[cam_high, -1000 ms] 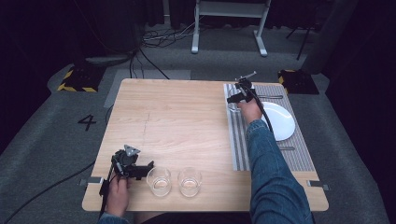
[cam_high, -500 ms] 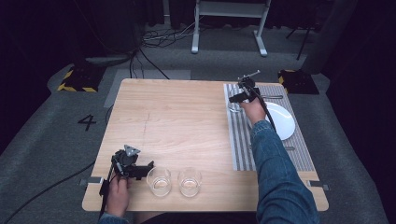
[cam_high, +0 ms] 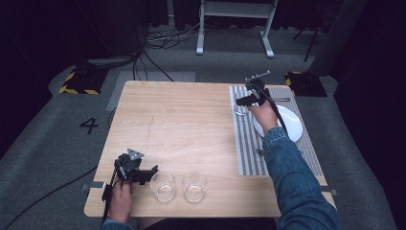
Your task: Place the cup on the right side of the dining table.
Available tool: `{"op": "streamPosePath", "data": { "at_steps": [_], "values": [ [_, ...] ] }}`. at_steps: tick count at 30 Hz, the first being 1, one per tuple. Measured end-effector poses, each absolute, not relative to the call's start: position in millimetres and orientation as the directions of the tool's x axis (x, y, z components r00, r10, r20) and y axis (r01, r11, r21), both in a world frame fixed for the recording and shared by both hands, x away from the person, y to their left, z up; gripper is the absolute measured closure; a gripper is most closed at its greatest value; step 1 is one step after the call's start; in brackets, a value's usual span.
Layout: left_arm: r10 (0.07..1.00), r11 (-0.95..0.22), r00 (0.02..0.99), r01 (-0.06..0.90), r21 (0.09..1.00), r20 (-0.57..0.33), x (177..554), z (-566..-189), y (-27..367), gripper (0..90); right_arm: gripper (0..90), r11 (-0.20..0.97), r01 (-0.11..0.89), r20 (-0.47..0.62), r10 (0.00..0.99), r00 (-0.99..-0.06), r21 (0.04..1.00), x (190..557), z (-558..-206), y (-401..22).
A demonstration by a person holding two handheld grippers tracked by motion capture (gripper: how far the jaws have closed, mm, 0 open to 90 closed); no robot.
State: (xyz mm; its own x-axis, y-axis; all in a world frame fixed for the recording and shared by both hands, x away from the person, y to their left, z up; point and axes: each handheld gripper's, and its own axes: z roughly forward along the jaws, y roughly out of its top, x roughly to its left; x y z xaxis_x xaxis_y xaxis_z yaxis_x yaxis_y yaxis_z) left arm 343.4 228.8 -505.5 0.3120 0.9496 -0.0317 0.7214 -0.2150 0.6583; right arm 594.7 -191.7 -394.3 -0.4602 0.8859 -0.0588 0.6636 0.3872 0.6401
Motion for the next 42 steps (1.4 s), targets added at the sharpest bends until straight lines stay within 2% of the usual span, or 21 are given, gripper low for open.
{"op": "streamPosePath", "data": {
  "at_steps": [19, 42],
  "values": [
    [0.95, -0.213, 0.309, 0.721, 0.659, -0.032, 343, -506, 229, 0.0, 15.0, 0.421, 0.615, -0.047, 0.847, -0.529, 0.667, 539, -357, -210],
    [0.95, -0.211, 0.309, 0.722, 0.659, -0.034, 344, -506, 228, 0.0, 15.3, 0.434, 0.587, -0.039, 0.824, -0.565, 0.683, 478, -335, -236]
  ]
}}
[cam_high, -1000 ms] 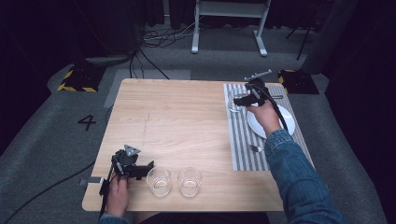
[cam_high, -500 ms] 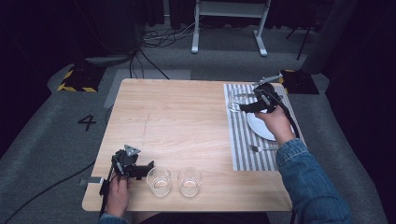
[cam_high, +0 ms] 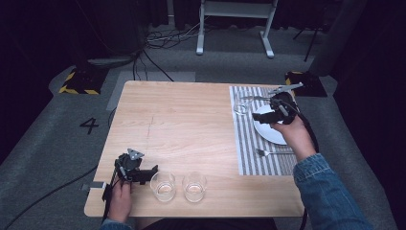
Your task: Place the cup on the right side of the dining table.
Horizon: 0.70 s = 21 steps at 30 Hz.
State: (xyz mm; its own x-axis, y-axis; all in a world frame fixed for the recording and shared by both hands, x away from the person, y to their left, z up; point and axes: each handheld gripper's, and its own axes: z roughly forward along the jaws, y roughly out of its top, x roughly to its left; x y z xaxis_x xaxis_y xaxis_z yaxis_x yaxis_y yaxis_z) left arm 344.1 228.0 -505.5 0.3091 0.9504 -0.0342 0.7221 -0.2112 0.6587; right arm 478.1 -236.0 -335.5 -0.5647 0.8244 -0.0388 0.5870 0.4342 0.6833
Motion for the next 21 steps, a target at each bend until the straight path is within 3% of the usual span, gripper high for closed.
{"op": "streamPosePath", "data": {
  "at_steps": [21],
  "values": [
    [0.95, -0.211, 0.309, 0.722, 0.659, -0.035, 344, -505, 228, 0.0, 15.0, 0.465, 0.586, -0.031, 0.8, -0.599, 0.664, 422, -350, -266]
  ]
}}
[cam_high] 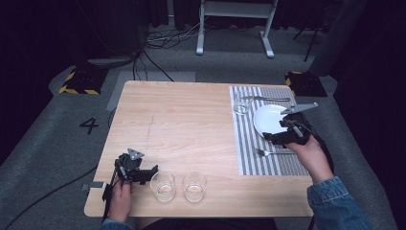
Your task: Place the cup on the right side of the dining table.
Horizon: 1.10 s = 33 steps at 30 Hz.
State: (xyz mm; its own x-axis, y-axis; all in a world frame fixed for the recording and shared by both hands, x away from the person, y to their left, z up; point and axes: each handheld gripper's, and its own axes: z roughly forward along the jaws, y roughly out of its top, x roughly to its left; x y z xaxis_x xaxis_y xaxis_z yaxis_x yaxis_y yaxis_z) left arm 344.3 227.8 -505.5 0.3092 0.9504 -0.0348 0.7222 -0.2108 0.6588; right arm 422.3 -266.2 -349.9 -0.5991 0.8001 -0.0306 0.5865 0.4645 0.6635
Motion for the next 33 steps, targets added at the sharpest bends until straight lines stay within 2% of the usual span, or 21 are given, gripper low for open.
{"op": "streamPosePath", "data": {
  "at_steps": [33],
  "values": [
    [0.95, -0.211, 0.309, 0.722, 0.659, -0.035, 344, -505, 228, 0.0, 14.6, 0.42, 0.634, -0.005, 0.836, -0.549, 0.649, 373, -421, -305]
  ]
}}
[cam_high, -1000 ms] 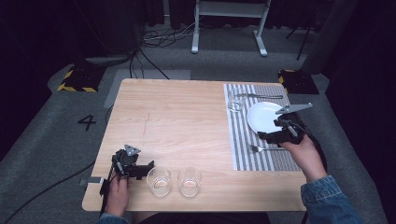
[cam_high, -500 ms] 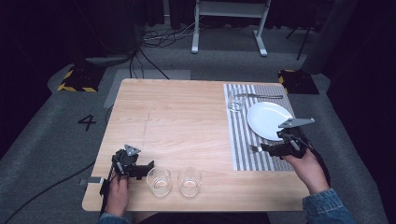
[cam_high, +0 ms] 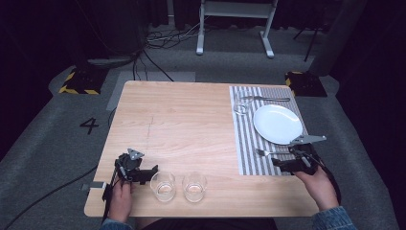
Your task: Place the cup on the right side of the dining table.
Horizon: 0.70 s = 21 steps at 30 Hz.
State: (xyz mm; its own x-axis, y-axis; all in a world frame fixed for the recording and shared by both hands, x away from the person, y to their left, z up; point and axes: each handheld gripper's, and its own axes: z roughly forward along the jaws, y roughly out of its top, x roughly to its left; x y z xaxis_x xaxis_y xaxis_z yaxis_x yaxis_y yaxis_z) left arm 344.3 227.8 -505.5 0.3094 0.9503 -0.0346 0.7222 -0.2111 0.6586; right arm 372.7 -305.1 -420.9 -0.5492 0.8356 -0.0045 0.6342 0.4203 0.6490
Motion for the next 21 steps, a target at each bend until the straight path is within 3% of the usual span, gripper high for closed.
{"op": "streamPosePath", "data": {
  "at_steps": [21],
  "values": [
    [0.95, -0.211, 0.31, 0.722, 0.658, -0.035, 344, -505, 228, 0.0, 14.7, 0.438, 0.667, -0.039, 0.851, -0.524, 0.603, 351, -477, -312]
  ]
}}
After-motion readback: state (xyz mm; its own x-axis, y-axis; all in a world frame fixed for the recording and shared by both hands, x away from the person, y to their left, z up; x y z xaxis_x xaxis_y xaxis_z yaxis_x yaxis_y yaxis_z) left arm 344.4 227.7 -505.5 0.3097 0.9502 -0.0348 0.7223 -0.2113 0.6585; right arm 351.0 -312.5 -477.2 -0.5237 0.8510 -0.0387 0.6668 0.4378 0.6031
